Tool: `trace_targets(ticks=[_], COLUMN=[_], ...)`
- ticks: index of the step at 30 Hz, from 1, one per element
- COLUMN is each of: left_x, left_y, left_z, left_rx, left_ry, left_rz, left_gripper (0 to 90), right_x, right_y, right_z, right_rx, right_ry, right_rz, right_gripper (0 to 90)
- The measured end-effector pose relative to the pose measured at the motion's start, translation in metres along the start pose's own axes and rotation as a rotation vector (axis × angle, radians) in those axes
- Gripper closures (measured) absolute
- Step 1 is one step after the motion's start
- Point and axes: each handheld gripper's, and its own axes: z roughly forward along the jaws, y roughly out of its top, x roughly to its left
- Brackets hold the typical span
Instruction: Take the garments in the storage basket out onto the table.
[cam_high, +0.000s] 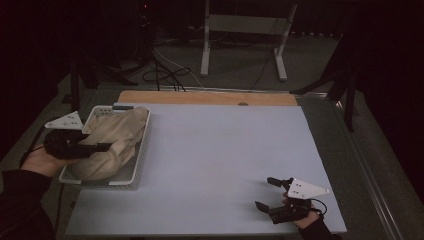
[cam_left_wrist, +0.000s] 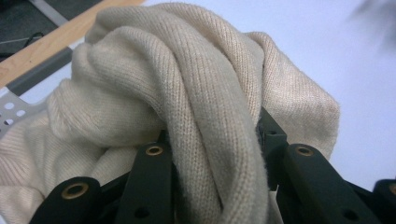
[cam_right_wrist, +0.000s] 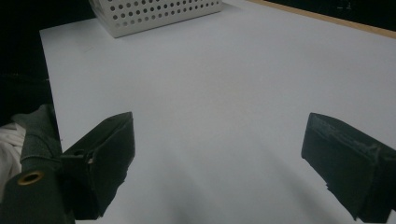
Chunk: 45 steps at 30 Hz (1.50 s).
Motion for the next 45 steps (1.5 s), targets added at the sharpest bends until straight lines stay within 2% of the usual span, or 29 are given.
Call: trace_targets(ticks=[6,10,14,21,22,26,32,37,39,42,45], left_x=[0.0,-0.003,-0.003,-0.005,-0.006,-0.006,-0.009,-0.009,-0.01,-0.011,-0.012], left_y=[0.004,0.006,0.008,0.013,0.015,0.021,0.03,0.038,0.042,0.048,0.055], left_z=[-0.012,-0.017,-0.021,-0.035,-0.037,-0.045,-0.058,-0.067,-0.069,-0.072,-0.074], left_rx=[-0.053,-0.061,-0.087,-0.128,-0.128,-0.139,-0.164,-0.189,-0.192,-0.198,-0.195], left_ry=[-0.004,0.015,0.008,0.017,0.025,0.044,0.054,0.056,0.061,0.067,0.059], left_rz=[-0.01,-0.003,-0.014,-0.011,0.001,-0.012,0.012,0.008,0.022,0.021,0.032], left_gripper=[67.5,67.5,67.5,67.5,67.6,67.5,67.6,67.7,67.7,67.7,67.8], right_x=[0.0,0.0,-0.001,0.0,0.0,0.0,-0.001,-0.001,-0.001,-0.001,-0.001], right_y=[0.0,0.0,0.0,0.001,0.001,0.001,0.001,0.001,0.001,0.001,0.001], right_z=[-0.001,-0.001,-0.001,-0.002,-0.002,-0.002,-0.002,-0.002,-0.002,-0.002,-0.002], right_rx=[-0.006,-0.005,-0.009,-0.012,-0.012,-0.013,-0.015,-0.015,-0.017,-0.016,-0.016], right_ry=[0.002,0.003,0.002,-0.002,-0.002,0.0,-0.004,-0.004,-0.004,-0.004,-0.004], right_rz=[0.004,0.004,0.006,0.005,0.005,0.005,0.006,0.005,0.009,0.009,0.009], right_gripper=[9.9,11.2,11.2,11.2,11.1,11.2,11.2,11.2,11.2,11.2,11.2])
